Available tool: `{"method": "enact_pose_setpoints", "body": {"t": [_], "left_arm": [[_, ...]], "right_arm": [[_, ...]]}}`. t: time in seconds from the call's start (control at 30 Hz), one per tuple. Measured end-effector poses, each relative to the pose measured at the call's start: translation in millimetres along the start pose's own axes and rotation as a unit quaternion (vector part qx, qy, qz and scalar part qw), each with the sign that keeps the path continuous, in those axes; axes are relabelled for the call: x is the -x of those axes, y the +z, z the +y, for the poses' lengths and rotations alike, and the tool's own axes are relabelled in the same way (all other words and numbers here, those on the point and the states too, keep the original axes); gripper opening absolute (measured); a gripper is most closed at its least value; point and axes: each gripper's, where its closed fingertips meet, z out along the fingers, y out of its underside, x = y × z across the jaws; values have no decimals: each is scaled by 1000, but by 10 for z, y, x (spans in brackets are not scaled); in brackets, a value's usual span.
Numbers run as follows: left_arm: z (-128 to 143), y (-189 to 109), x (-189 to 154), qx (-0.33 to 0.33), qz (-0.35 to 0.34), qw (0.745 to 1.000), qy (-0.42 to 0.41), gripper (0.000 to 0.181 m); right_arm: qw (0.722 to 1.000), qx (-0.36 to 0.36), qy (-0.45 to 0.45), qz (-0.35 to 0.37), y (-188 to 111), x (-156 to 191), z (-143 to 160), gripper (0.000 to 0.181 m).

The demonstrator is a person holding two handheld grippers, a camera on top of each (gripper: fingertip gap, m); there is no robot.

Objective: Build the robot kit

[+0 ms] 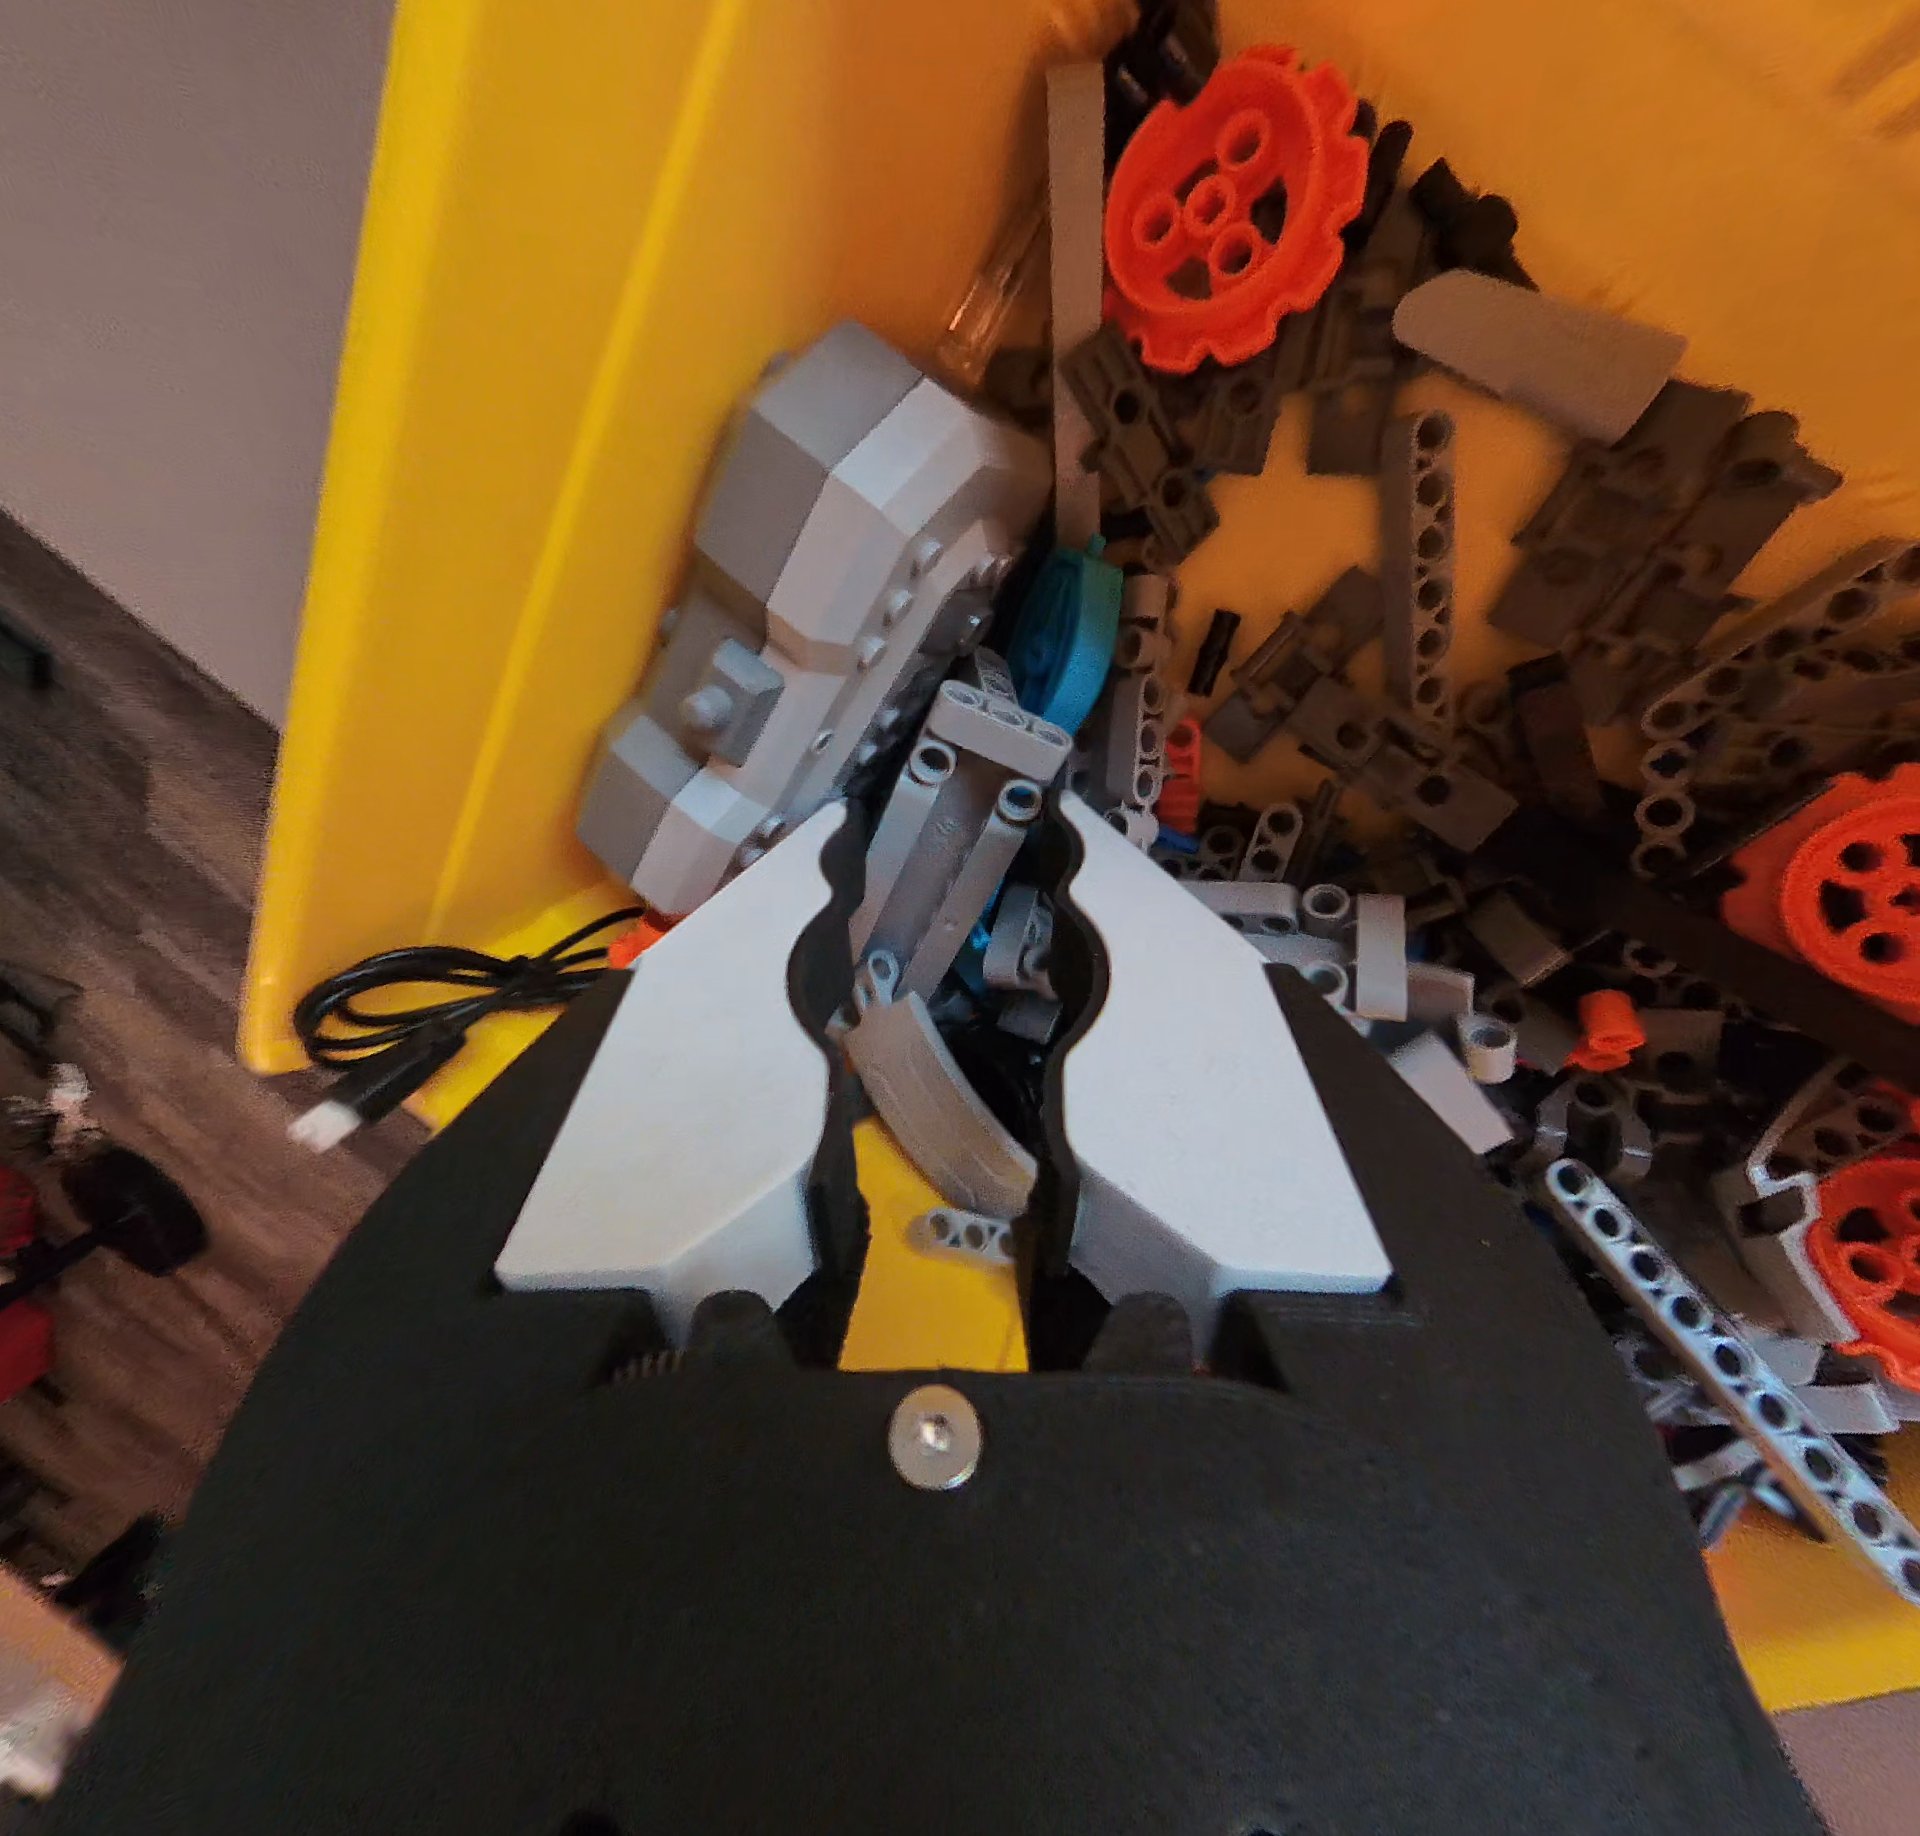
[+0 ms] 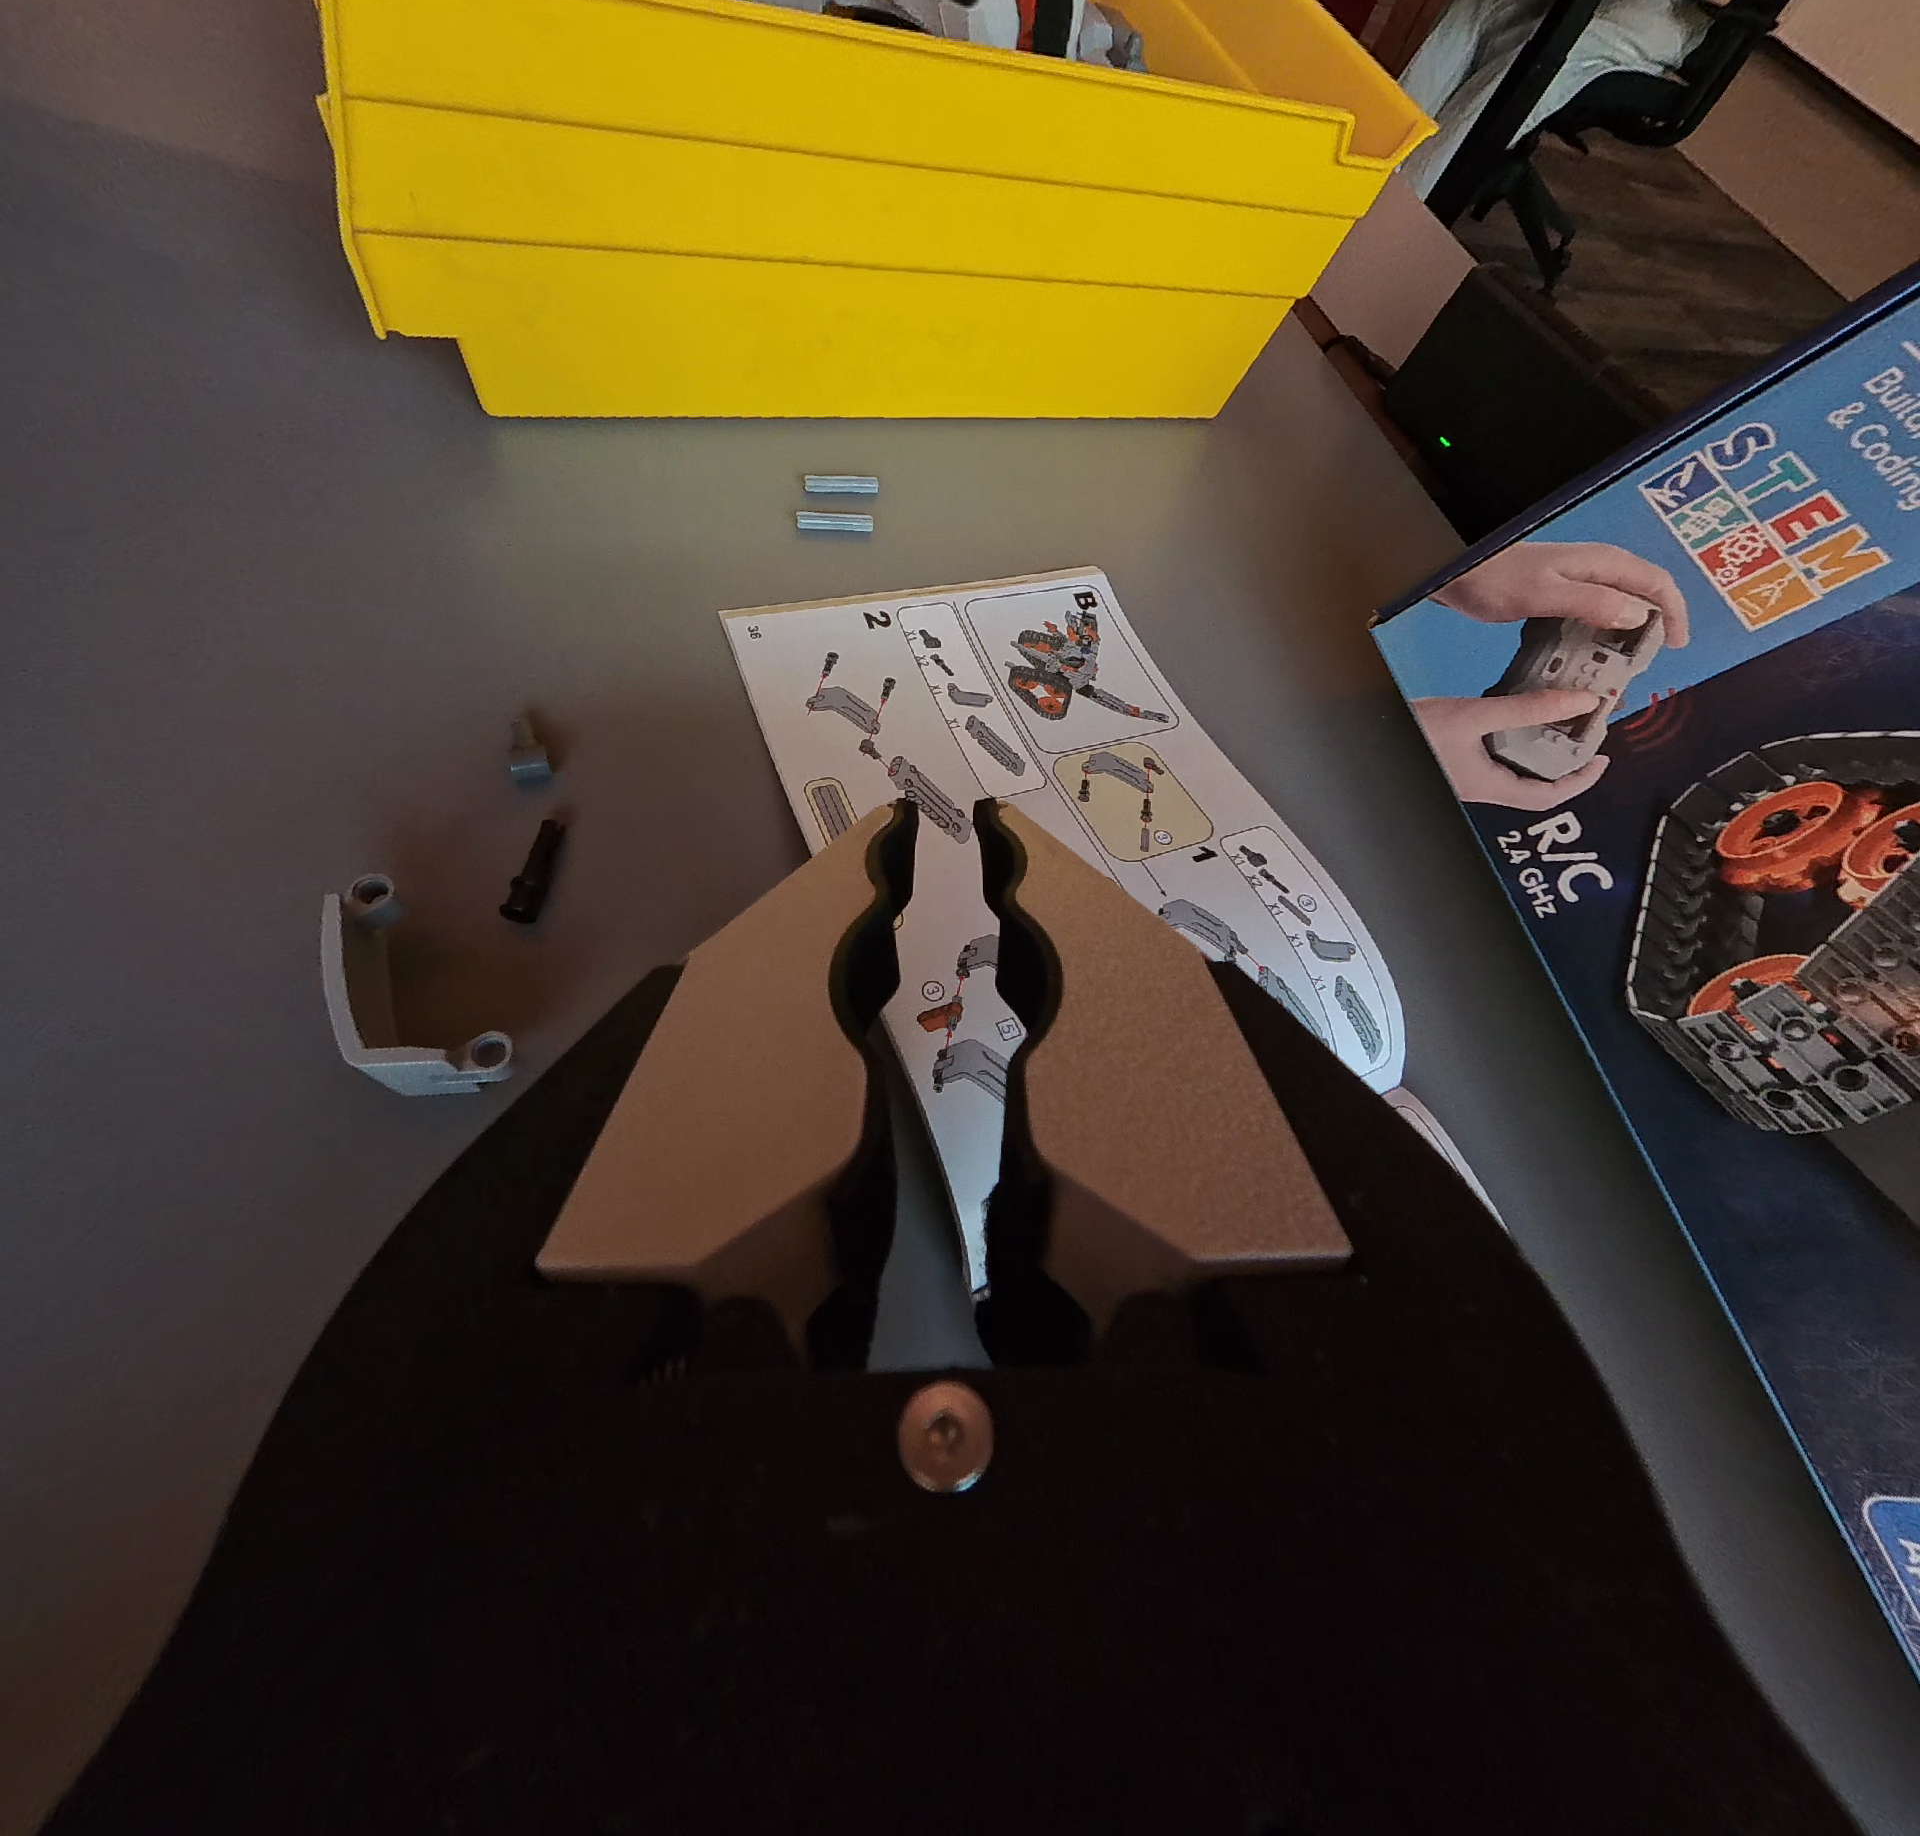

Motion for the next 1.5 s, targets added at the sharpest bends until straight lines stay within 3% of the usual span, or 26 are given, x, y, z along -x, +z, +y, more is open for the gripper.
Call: {"method": "enact_pose_setpoints", "body": {"t": [0.3, 0.83, 0.97, 1.1, 1.23, 1.33, 1.43, 1.5], "left_arm": [[59, 26, -105, 33, 23, 999, -19, 32], [141, -422, -793, 6, 87, 996, 11, 32], [64, -570, -1047, -30, 154, 988, -4, 32], [110, -672, -1344, -22, 242, 969, -42, 30], [149, -705, -1247, -52, 220, 971, -79, 40], [208, -788, -919, -76, 145, 977, -140, 53], [463, -816, -652, -29, 72, 976, -205, 50], [606, -834, -669, 7, 75, 966, -246, 43]], "right_arm": [[1000, 6, -6, -2, 13, 17, 12, 11], [1000, 6, -8, -6, 15, 34, 12, 11], [1000, 8, -8, -6, 18, 35, 16, 11], [1000, 9, -8, -6, 18, 36, 20, 11], [1000, 10, -9, -7, 21, 36, 26, 11], [1000, 14, -8, -7, 28, 33, 40, 11], [1000, 15, -9, -7, 30, 31, 45, 10], [1000, 15, -9, -6, 30, 32, 45, 10]]}}
